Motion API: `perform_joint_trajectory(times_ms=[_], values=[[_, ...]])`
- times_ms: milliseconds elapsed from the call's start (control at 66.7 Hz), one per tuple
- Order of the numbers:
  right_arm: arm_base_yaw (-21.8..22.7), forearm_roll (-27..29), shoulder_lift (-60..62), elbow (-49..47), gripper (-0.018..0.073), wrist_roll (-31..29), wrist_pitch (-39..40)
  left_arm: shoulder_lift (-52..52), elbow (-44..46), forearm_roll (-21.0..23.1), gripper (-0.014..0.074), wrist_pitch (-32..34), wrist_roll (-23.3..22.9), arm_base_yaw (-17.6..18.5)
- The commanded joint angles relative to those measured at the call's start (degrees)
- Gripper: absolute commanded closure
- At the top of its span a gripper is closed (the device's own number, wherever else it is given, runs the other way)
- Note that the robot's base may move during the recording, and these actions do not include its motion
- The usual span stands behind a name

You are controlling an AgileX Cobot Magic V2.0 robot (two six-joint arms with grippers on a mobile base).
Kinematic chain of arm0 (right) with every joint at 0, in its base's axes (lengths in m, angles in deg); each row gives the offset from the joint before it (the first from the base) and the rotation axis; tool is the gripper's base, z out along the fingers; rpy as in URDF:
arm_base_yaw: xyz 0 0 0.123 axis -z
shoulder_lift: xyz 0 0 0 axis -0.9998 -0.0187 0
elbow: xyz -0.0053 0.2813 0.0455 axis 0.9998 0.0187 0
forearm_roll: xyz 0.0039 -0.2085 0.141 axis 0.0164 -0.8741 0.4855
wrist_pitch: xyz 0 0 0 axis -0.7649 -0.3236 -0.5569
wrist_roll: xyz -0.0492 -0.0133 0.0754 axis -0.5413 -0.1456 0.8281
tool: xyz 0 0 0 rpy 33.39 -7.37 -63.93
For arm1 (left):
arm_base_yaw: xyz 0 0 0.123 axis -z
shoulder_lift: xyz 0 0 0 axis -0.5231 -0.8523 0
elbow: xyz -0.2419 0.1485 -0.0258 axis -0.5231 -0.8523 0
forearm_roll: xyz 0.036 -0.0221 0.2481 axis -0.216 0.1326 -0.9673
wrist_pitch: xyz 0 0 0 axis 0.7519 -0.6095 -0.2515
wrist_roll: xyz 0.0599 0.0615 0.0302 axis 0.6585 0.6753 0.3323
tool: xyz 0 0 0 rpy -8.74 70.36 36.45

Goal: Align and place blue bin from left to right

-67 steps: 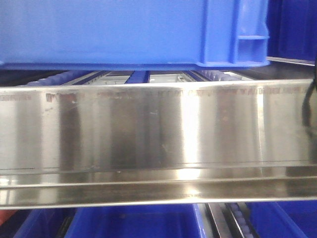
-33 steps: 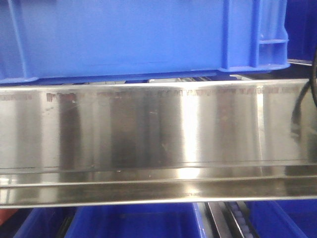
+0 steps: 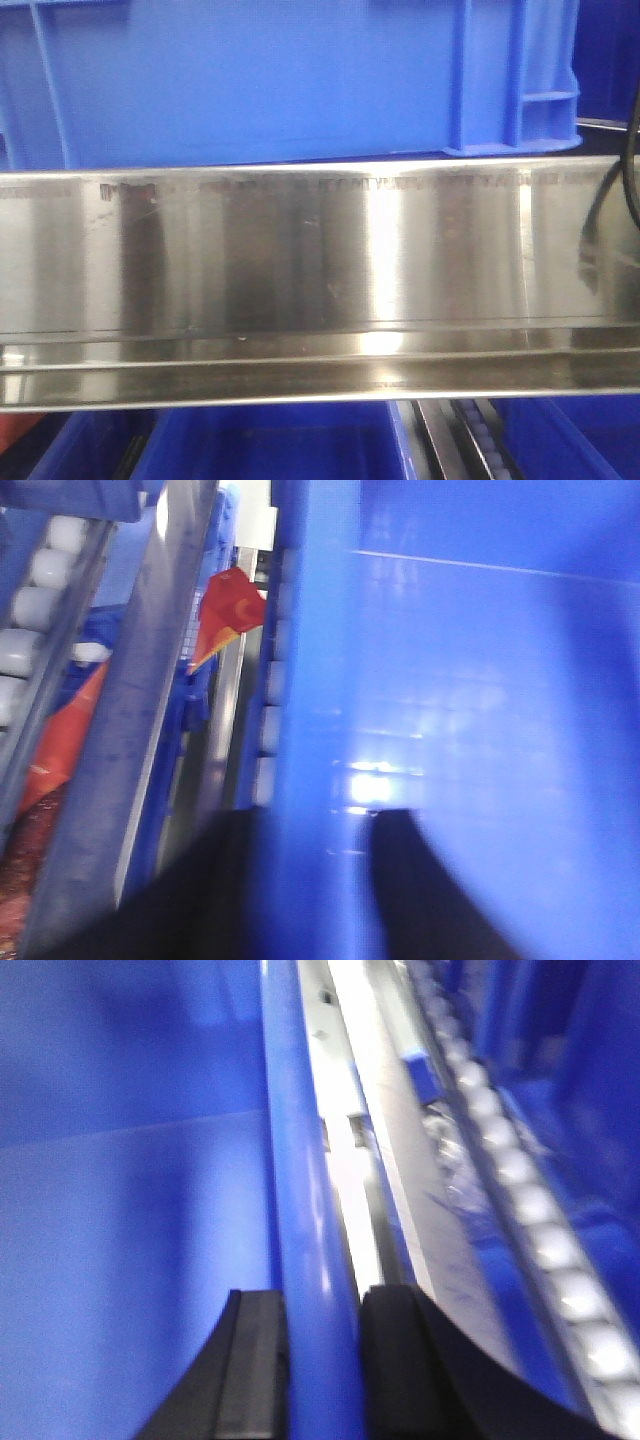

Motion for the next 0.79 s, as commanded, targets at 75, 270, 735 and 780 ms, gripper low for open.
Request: perform_joint_trajectory(times_ms=[75,270,735,780], values=[[-0.5,-0.4,1.4,-1.2,0.0201,0.5,6.7,1.0,3.8,1.5,0.0125,4.2,-0.1,0.8],[-0.5,-0.8,3.9,-1.9,0.0179,0.5,5.3,2.4,7.2,-1.9,0.0102,1.4,-0.1,0.8],[-0.5,-1.7,6.9,-4.1,0.0724,-1.0,5.1,5.8,7.2,-2.1,0.0707,5.2,0.4,0.8],[-0.5,-1.7,7.1,-4.1,0.0724,-1.0,4.5,6.3,7.2,-1.7,0.0707,4.1,1.4,0.8]])
